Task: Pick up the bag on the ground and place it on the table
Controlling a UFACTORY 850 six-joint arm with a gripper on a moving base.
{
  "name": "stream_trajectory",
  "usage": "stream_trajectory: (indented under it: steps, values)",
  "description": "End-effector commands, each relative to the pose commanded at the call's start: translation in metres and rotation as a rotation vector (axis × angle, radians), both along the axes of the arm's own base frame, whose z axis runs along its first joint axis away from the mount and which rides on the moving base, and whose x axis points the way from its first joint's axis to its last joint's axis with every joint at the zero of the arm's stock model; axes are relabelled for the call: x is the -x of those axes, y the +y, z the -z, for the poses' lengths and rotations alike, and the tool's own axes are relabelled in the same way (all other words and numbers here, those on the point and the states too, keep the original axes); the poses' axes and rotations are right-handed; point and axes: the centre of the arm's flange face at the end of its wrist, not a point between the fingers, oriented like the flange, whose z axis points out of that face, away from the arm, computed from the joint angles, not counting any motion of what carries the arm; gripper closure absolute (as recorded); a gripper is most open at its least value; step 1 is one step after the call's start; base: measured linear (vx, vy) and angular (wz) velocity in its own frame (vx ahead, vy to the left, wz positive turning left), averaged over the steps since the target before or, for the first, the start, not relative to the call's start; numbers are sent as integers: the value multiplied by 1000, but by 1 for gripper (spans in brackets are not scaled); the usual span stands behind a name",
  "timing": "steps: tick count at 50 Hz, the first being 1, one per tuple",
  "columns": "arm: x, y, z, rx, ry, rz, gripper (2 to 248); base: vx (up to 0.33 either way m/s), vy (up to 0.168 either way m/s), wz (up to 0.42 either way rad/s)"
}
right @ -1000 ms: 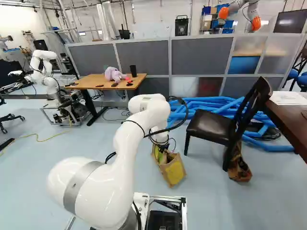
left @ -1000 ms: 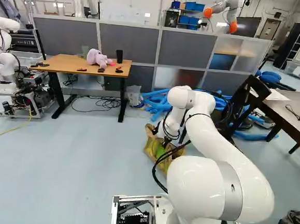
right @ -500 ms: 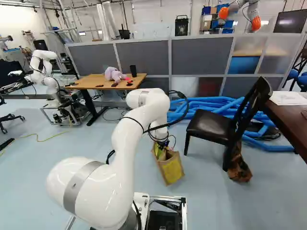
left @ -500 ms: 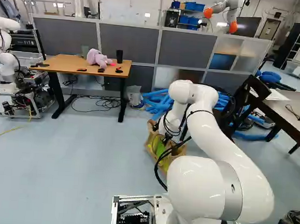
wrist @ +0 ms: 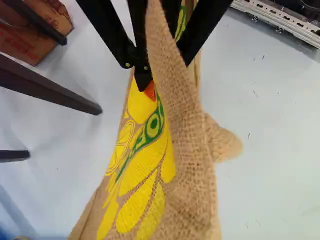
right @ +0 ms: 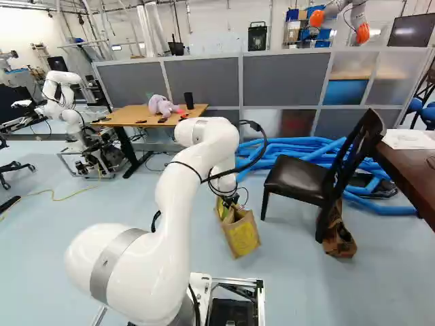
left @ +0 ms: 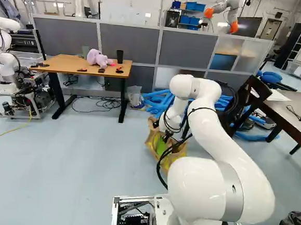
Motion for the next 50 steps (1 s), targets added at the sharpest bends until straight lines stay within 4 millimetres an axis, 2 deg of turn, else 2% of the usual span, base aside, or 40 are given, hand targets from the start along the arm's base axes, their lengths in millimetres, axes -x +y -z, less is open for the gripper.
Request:
stream_trajectory:
  steps: [50]
  values:
    - [1, 15, -73, 0, 9, 63, 229, 0, 0, 0]
